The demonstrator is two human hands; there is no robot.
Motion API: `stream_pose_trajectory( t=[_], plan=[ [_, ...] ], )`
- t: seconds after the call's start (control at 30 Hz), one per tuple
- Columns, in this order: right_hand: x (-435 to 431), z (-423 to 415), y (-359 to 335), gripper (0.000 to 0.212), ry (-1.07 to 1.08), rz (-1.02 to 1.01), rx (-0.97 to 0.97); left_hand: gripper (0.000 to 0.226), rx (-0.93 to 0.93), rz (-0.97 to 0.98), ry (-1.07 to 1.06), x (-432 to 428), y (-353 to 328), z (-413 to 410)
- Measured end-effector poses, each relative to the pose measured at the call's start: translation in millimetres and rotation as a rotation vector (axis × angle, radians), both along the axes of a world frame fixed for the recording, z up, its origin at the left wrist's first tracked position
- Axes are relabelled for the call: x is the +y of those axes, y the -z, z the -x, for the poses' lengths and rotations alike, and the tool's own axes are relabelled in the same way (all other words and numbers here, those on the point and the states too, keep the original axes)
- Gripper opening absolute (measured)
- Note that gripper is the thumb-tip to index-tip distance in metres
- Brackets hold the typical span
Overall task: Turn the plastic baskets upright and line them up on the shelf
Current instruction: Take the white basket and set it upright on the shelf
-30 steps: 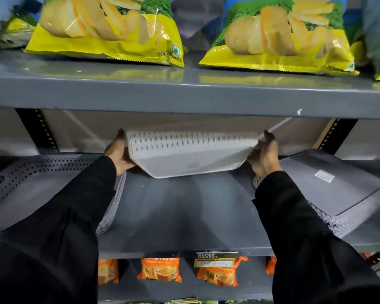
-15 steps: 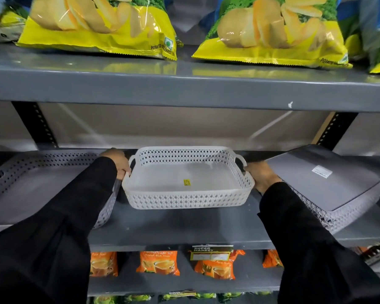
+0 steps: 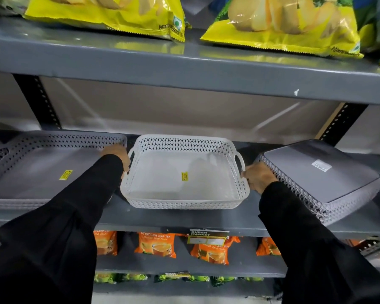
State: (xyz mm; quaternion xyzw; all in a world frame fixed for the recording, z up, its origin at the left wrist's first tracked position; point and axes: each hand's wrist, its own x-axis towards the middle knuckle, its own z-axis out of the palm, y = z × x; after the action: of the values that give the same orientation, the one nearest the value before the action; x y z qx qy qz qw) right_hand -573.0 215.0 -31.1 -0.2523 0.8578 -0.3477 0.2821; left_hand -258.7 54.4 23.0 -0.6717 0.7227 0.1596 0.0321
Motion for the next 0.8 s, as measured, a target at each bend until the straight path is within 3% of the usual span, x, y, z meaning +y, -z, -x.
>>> stream_pose_trajectory(
  t=[0.2,0.3,0.37,0.43,0.5,0.57,0.67,0.7,0.8],
  plan=[
    [8,-4,-6,0.023,0.007,-0.037,-0.094,0.045,-0.025,-0.080,-0.013,-2,3,-6],
    [10,-4,-18,0.037,0.010,-0.007,-0.143,0.042,-0.097,-0.147,0.048,1,-3,1],
    [14,0,-16,0.037,0.062,0.032,-0.155,0.045,-0.210,0.018,0.178,-2,-20,22],
    [7,-5,-17,0.022,0.072,-0.009,-0.071,0.036,-0.259,0.134,0.229,3,-25,32],
    [1,-14,-21,0.013,0.109,-0.001,0.087,0.022,-0.092,0.249,0.263,11,-25,42],
    [-2,-16,-25,0.027,0.128,0.098,0.221,0.034,0.201,0.147,0.282,18,-25,65],
    [1,-3,-32,0.028,0.116,0.204,0.333,0.016,0.913,-0.359,0.141,46,-32,115],
    [2,4,-33,0.023,0.120,0.219,0.329,0.023,1.030,-0.507,0.097,55,-34,129],
    [14,34,-40,0.023,0.135,0.207,0.356,0.050,1.150,-0.841,0.030,81,-36,174]
  ],
)
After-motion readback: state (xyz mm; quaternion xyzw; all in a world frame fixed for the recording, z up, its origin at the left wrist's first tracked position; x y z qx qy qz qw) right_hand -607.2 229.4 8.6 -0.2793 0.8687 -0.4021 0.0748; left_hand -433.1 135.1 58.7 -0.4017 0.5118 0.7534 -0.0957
